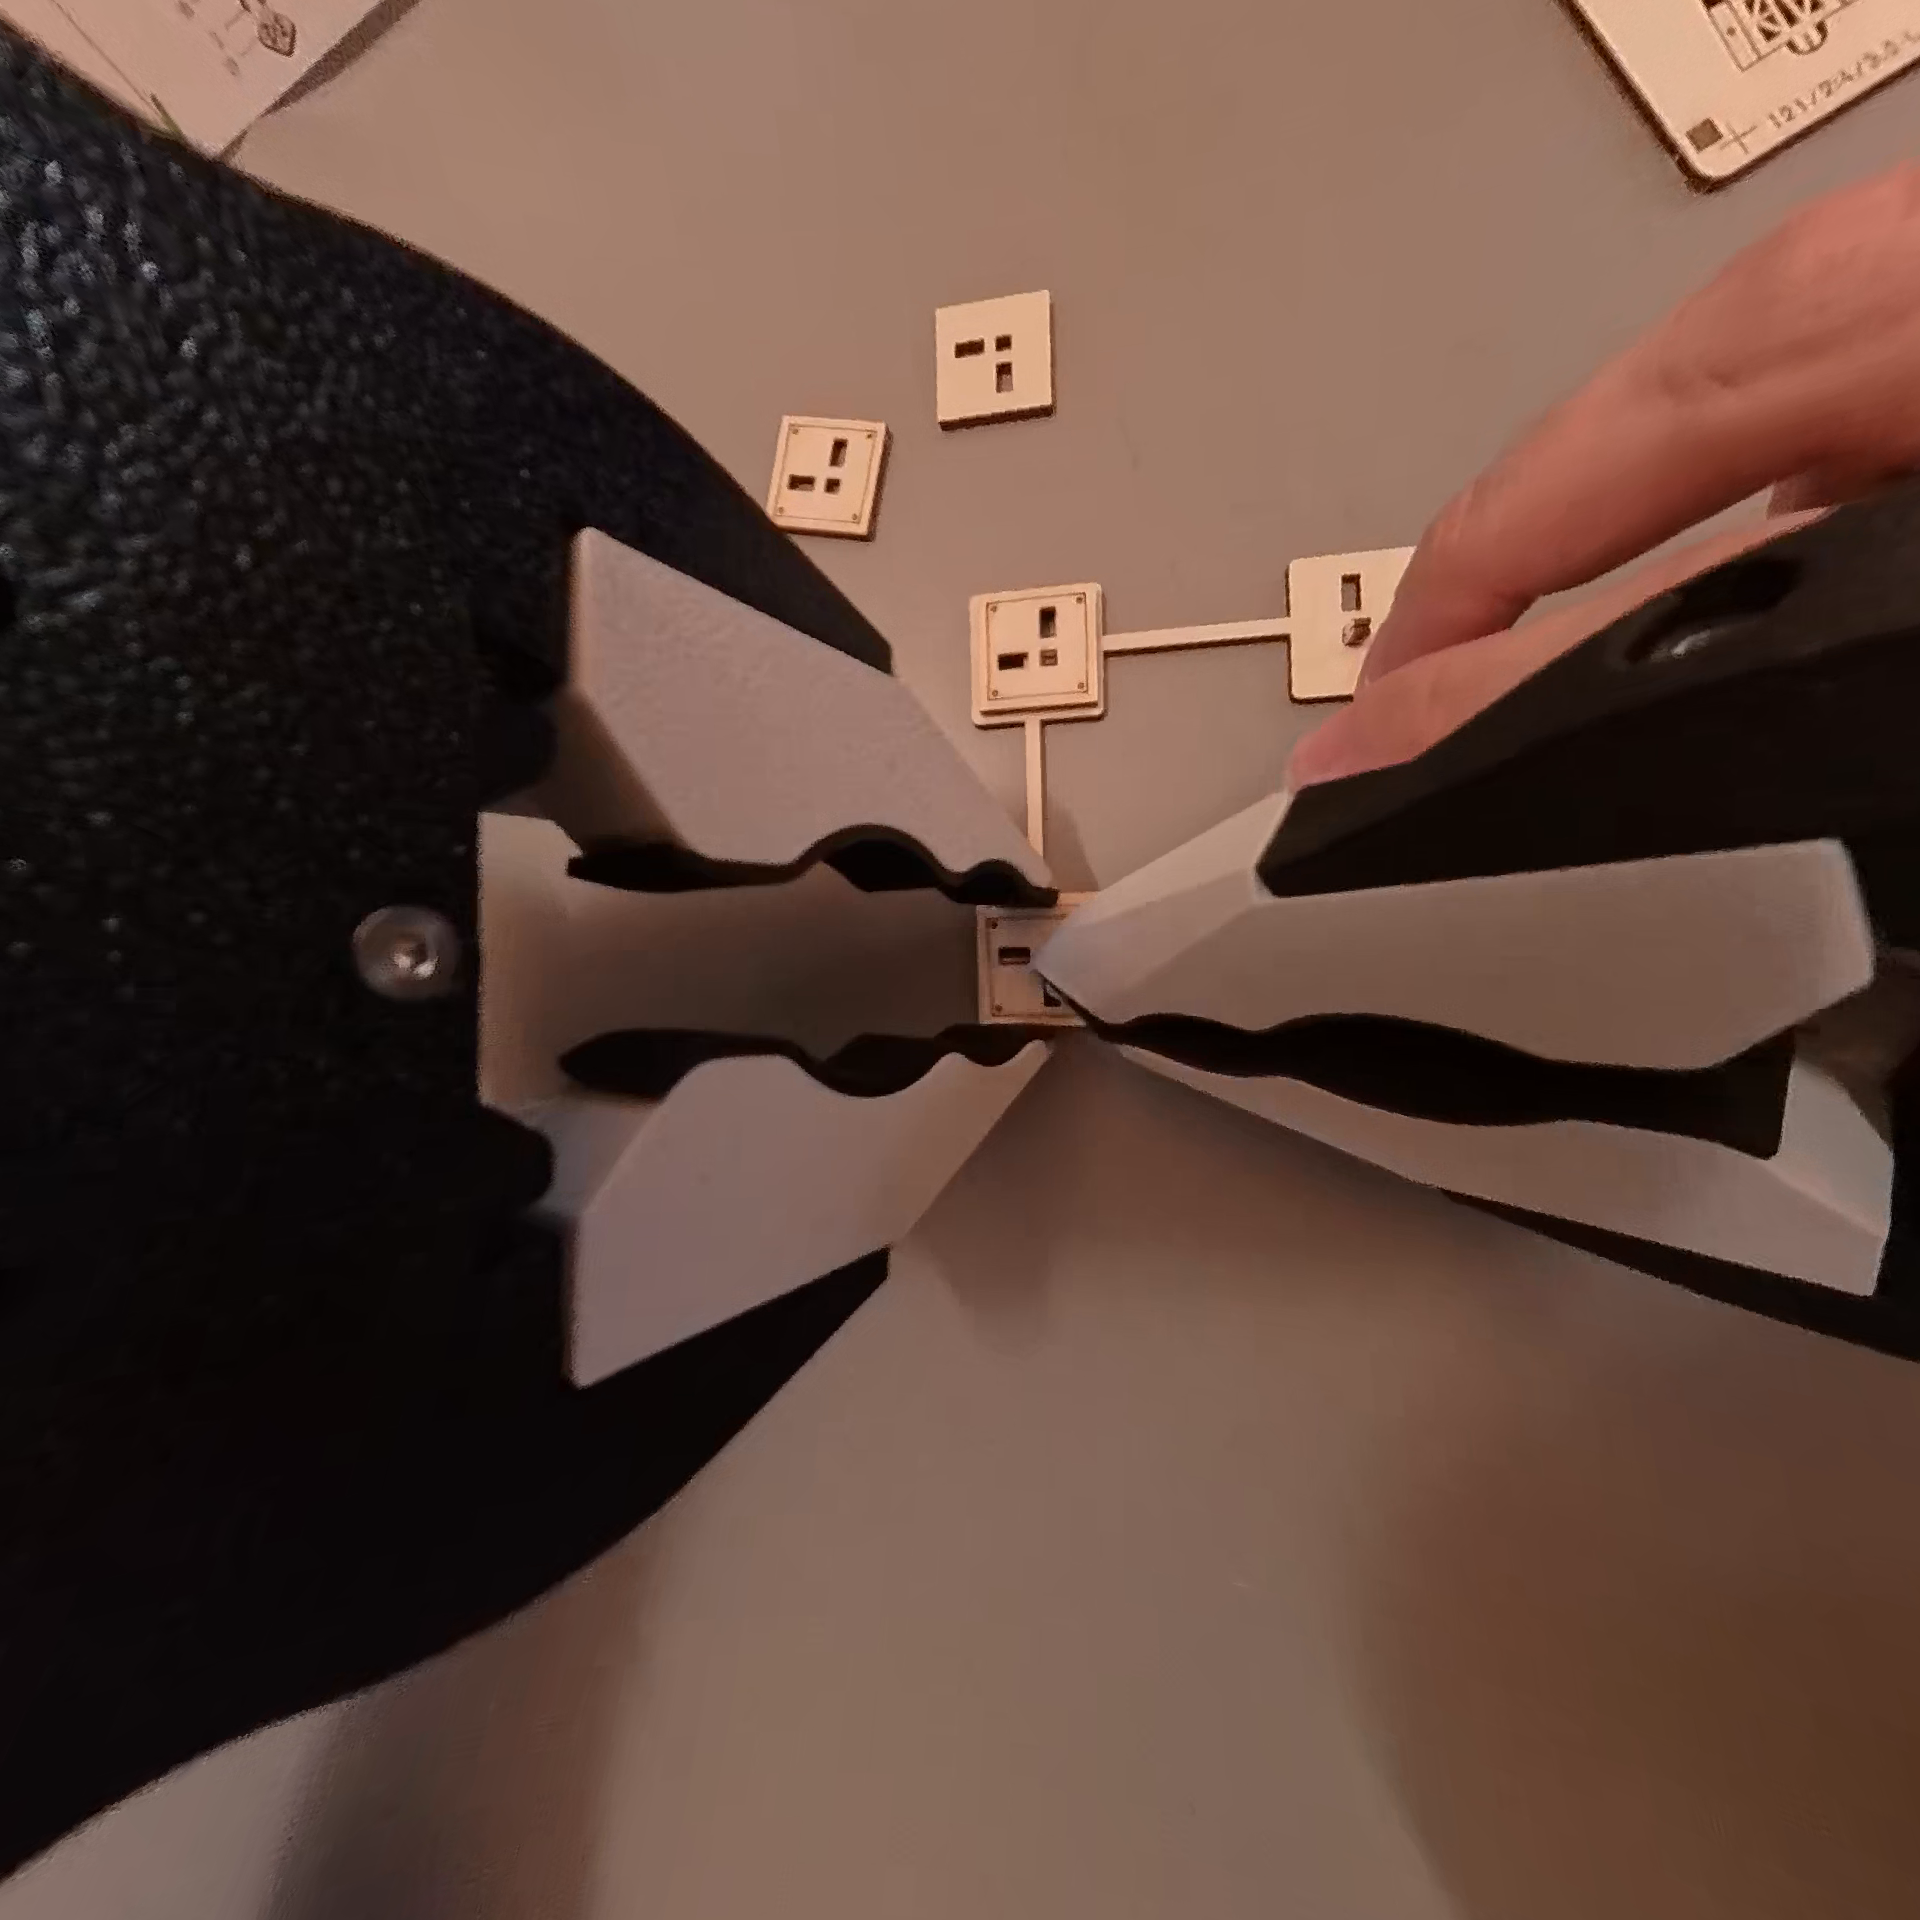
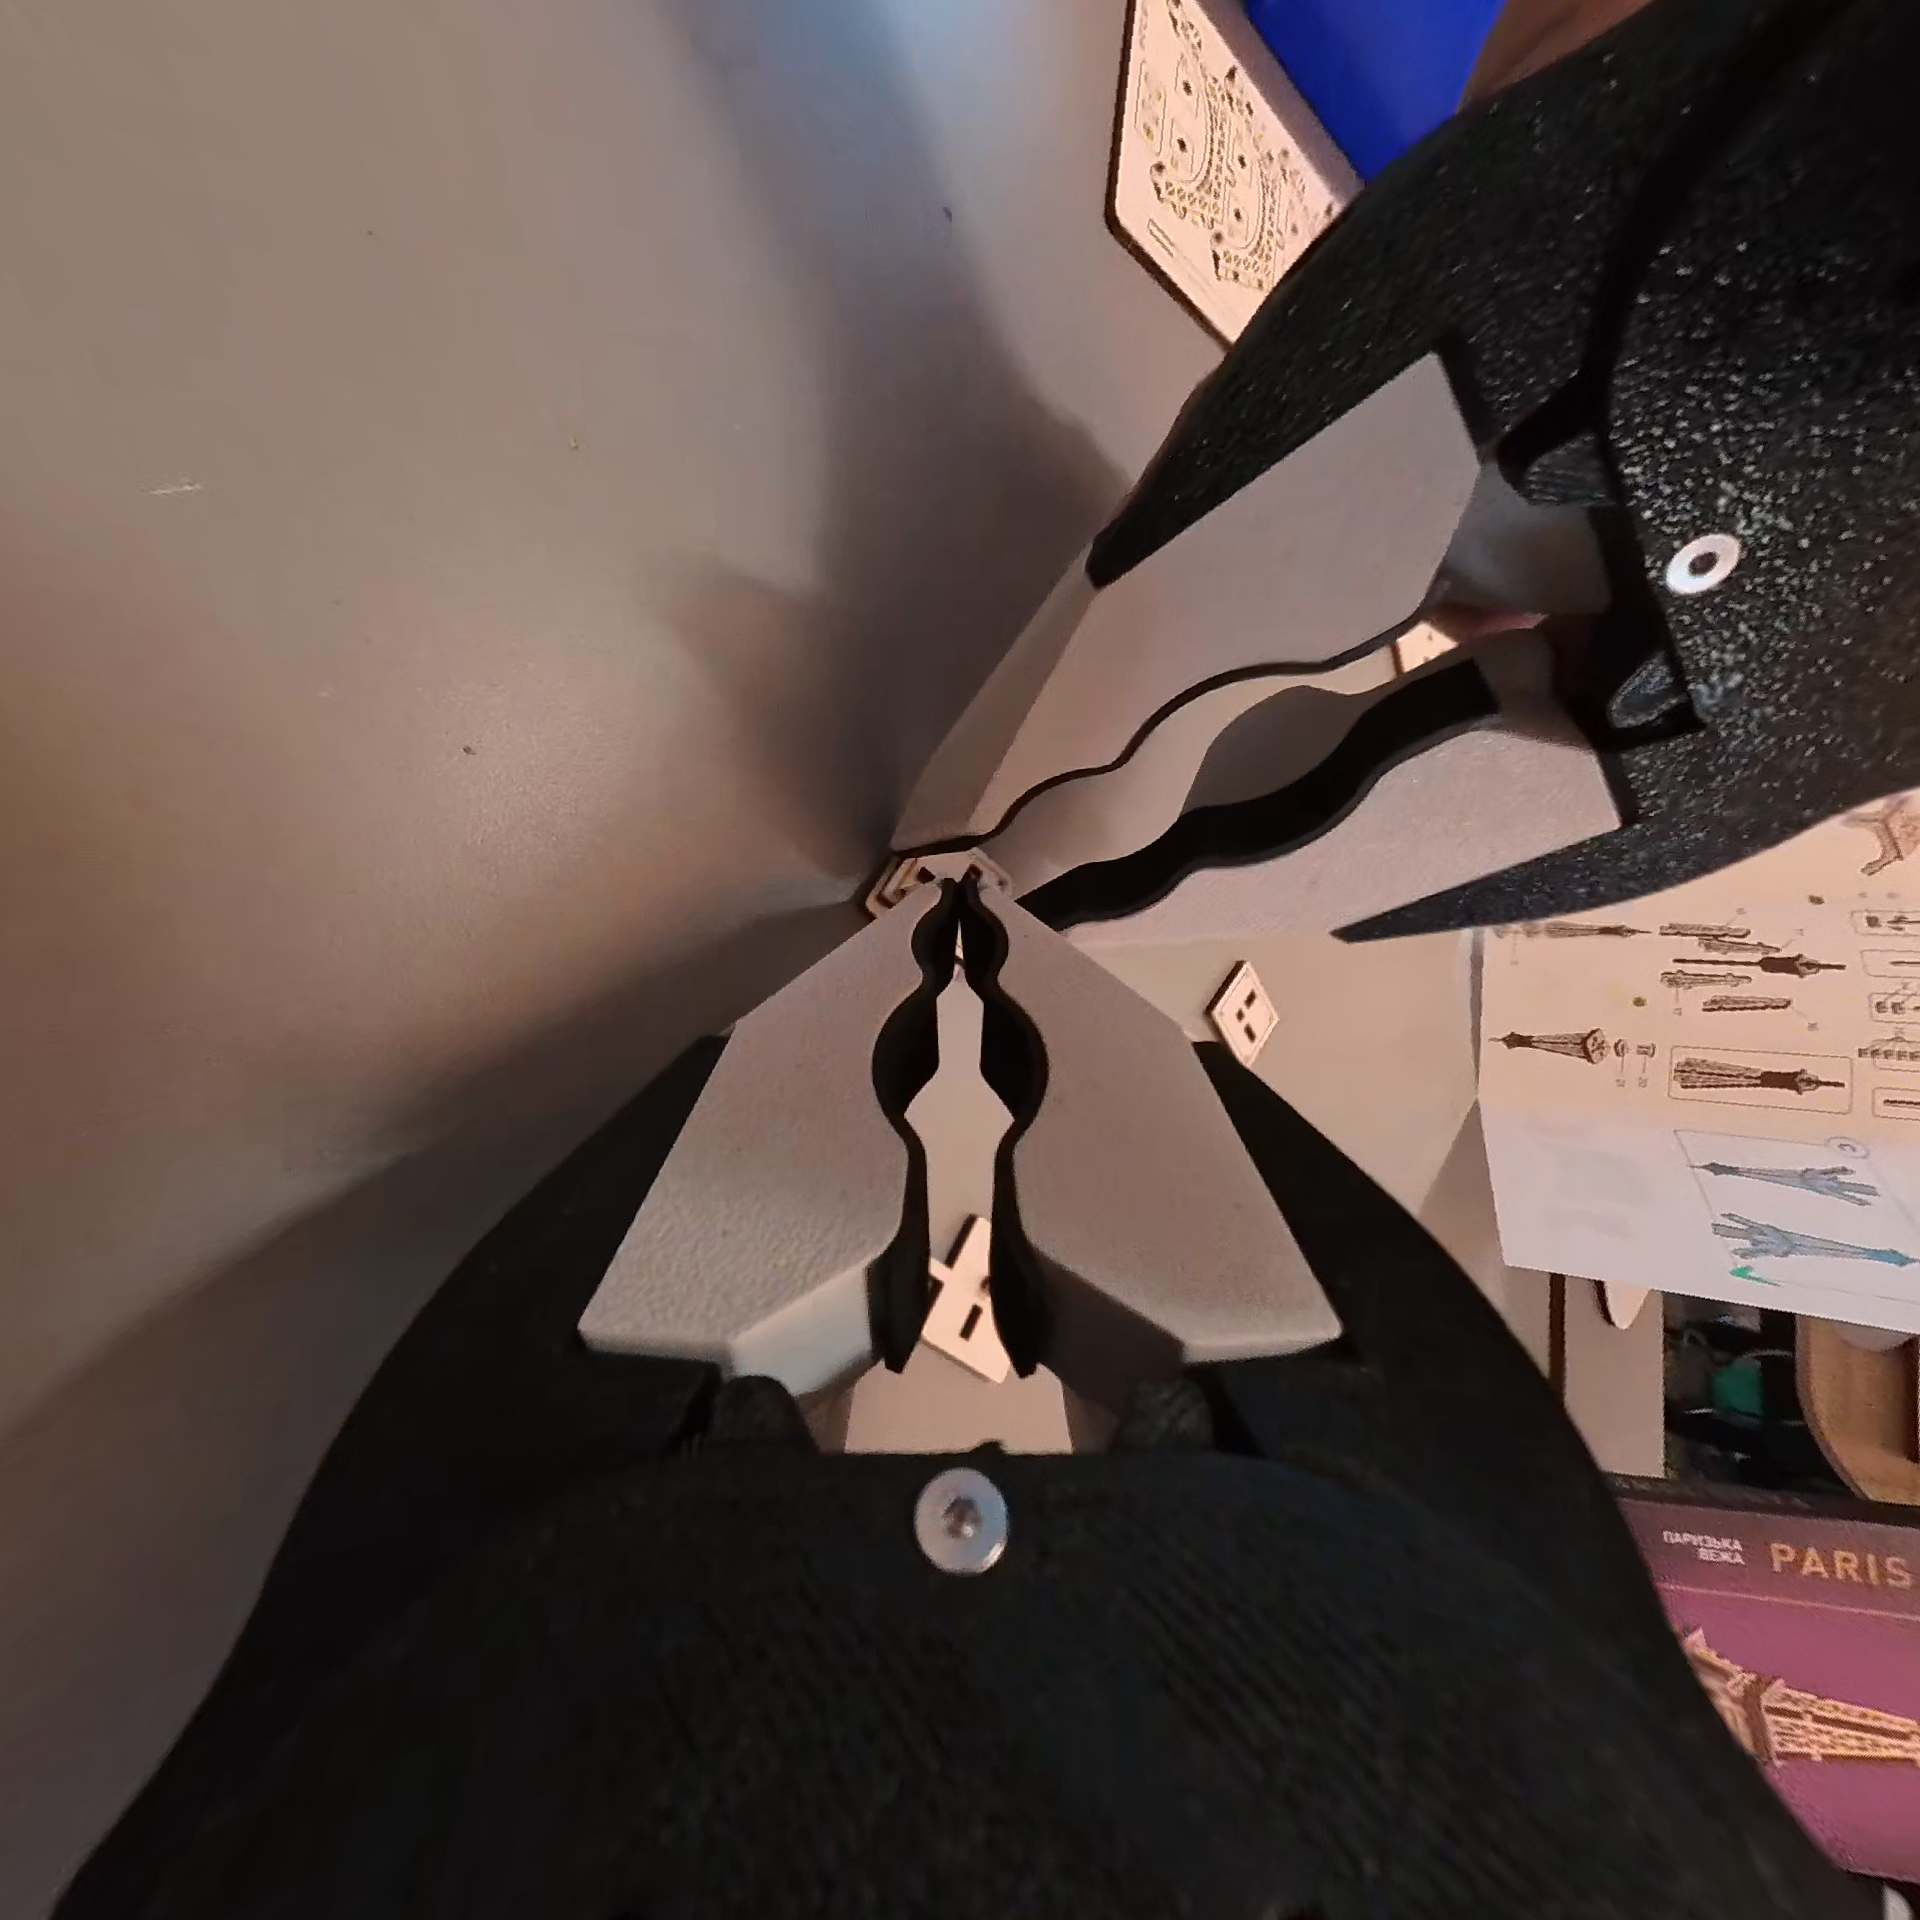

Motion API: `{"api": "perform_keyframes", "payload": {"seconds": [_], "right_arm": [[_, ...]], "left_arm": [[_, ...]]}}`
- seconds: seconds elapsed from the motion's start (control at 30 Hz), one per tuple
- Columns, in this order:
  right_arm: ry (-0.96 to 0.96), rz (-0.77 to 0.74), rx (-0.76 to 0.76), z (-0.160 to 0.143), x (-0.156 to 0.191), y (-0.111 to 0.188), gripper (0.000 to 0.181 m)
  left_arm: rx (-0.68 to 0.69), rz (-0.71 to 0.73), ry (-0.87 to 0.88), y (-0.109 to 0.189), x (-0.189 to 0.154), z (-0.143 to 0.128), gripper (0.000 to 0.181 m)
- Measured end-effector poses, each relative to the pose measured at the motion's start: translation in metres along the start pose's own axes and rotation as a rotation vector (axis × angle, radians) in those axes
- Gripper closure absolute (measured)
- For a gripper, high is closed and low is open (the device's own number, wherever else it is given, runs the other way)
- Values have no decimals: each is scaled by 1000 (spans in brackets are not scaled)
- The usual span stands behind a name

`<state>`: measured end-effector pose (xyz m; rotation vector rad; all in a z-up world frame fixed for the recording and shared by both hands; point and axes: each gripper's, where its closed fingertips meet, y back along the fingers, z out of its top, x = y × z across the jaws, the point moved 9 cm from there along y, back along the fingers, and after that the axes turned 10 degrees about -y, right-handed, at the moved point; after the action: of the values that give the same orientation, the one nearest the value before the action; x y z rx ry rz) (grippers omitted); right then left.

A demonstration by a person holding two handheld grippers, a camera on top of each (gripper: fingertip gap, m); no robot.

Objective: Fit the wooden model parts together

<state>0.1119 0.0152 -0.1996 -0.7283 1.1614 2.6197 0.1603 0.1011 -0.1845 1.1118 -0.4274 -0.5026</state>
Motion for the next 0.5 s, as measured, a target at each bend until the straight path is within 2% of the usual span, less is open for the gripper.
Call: {"api": "perform_keyframes", "payload": {"seconds": [0.03,0.23,0.33,0.4,0.5], "right_arm": [[-1,2,7,0,0,0,181],[-12,-1,16,0,1,0,181],[-25,-2,10,0,2,0,181],[-36,-4,-2,-1,2,1,181],[-51,3,-8,-2,2,1,181]], "left_arm": [[4,-6,-3,0,1,1,162],[12,19,-6,0,-2,1,162],[-55,75,12,3,-6,-5,174],[-104,169,33,11,-10,-8,181],[-196,223,70,19,-18,-10,181]]}}
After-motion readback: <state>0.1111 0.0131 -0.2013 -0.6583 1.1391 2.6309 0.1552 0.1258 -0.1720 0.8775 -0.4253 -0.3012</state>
